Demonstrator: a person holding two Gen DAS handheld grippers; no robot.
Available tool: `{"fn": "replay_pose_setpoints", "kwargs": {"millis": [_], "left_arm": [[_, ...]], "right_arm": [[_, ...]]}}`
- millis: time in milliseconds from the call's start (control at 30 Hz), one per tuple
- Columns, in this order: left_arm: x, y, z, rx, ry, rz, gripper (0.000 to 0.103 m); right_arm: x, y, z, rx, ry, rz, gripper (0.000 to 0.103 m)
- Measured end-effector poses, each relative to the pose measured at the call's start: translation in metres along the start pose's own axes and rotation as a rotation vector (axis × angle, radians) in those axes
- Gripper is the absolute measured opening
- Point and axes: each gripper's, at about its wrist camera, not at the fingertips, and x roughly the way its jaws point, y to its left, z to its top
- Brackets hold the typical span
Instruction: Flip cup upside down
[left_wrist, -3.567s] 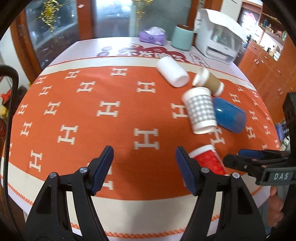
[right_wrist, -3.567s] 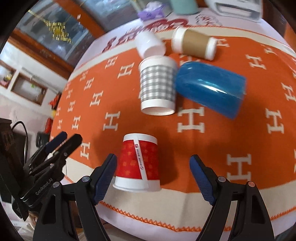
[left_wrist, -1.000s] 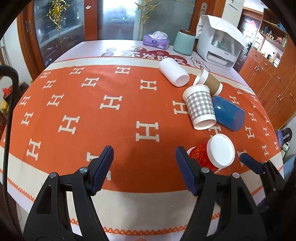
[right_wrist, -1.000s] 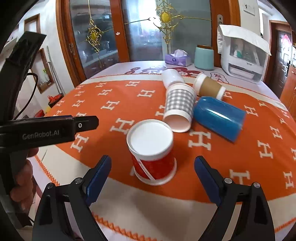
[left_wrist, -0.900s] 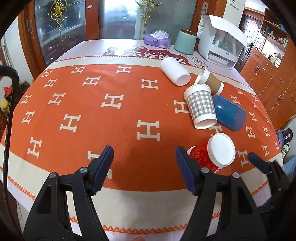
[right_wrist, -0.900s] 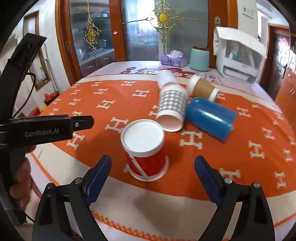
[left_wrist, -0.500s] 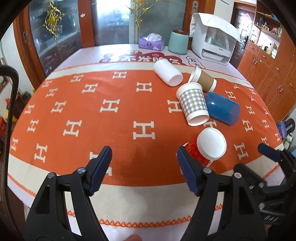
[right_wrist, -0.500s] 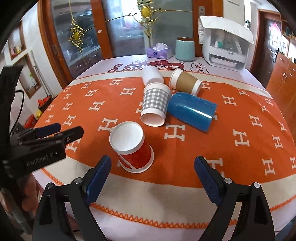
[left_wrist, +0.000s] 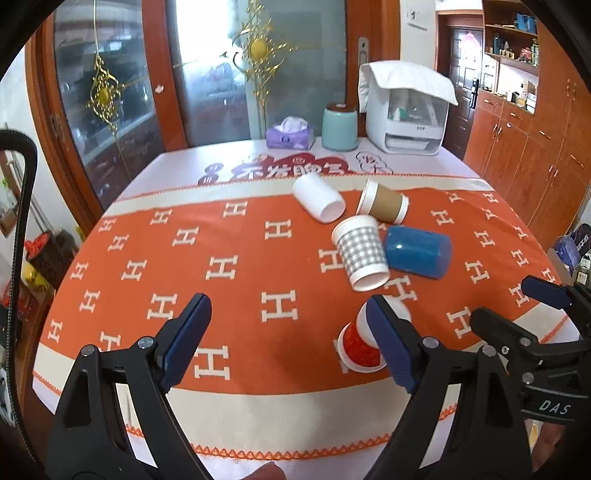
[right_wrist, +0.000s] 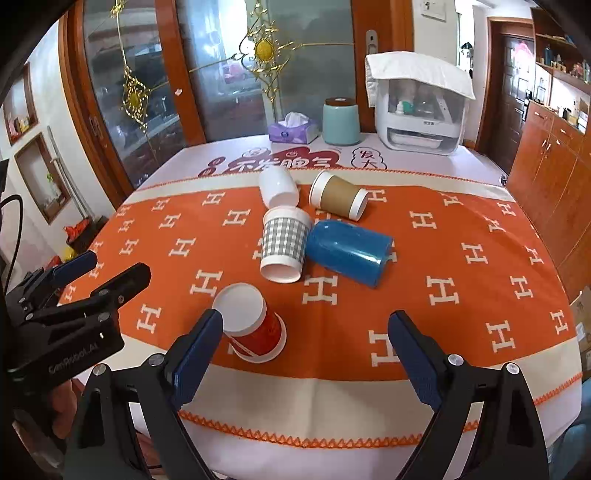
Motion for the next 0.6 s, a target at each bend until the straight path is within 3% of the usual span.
{"fn": "replay_pose_setpoints", "kwargs": {"millis": [333,600], "left_arm": [[-0.028,-0.014,0.016,0.021,-0.048,0.005,0.084],[-0.034,-0.014,0.028,-0.040,0.014,-0.043,0.084]], "right_arm": [[-0.046,-0.003,0.015,0.023,-0.089,-0.019,0.092],[-0.076,-0.003,0.029,0.060,-0.135,-0.038,0.092]]}}
